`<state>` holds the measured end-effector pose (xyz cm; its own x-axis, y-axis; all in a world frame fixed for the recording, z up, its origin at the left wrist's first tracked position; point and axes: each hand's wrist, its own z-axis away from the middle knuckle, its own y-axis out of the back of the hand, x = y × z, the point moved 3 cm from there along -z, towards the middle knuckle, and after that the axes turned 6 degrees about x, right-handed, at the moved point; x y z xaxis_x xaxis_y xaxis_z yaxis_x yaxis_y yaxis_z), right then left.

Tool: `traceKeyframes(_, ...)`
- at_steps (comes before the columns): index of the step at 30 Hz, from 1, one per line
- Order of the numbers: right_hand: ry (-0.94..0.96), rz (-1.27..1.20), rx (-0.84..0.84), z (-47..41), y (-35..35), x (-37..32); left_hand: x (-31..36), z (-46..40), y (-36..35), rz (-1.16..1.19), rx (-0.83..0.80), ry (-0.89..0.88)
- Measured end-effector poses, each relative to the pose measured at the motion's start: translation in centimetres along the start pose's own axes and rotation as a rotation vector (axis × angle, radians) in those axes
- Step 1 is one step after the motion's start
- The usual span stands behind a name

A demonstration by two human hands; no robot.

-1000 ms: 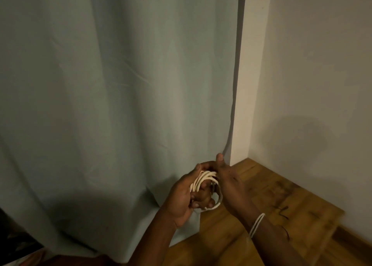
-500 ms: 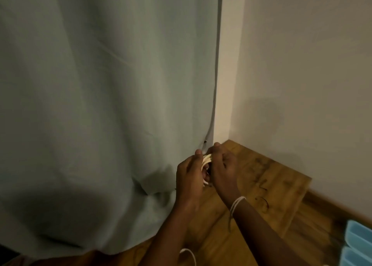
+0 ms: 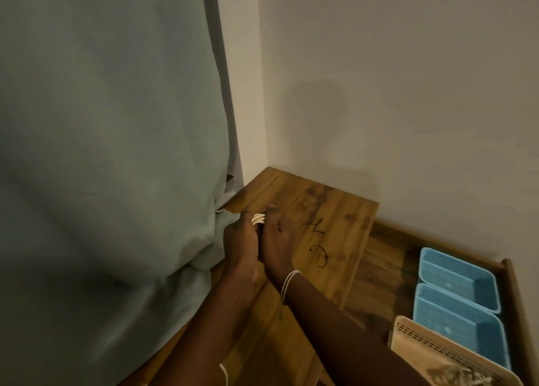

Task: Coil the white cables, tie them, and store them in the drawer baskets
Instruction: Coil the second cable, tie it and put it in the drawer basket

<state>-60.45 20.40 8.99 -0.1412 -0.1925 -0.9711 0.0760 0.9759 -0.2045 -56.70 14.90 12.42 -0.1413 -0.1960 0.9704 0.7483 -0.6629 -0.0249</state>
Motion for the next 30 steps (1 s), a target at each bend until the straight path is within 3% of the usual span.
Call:
traceKeyframes(3, -0.065, 0.096, -0.140, -3.6, 0.7, 3.4, -1.7, -3.2, -2.1, -0.161, 0.070, -0.114)
traceKeyframes(8, -0.140, 0.403, -0.575, -10.9, 3.1, 8.9, -4.6, -8.5, -3.8, -0.511, 0.168, -0.307)
traceKeyframes(14, 0.165, 0.996, -0.463, -25.2, 6.1, 14.6, -7.9, -11.7, -3.4, -0.609, 0.208, -0.238)
traceKeyframes(19, 0.120, 1.491, -0.758, -30.3, 8.0, 21.1, -8.6, -12.5, -2.8, -0.541, 0.276, -0.158)
traceKeyframes(27, 0.105, 1.328, -0.669, -31.1, 10.5, 23.5, -6.6, -13.9, -3.0, -0.370, 0.348, -0.175)
traceKeyframes(30, 0.094, 0.988, -0.654, -30.0, 8.7, 19.4, -6.2, -14.2, -3.0, -0.318, 0.367, -0.179)
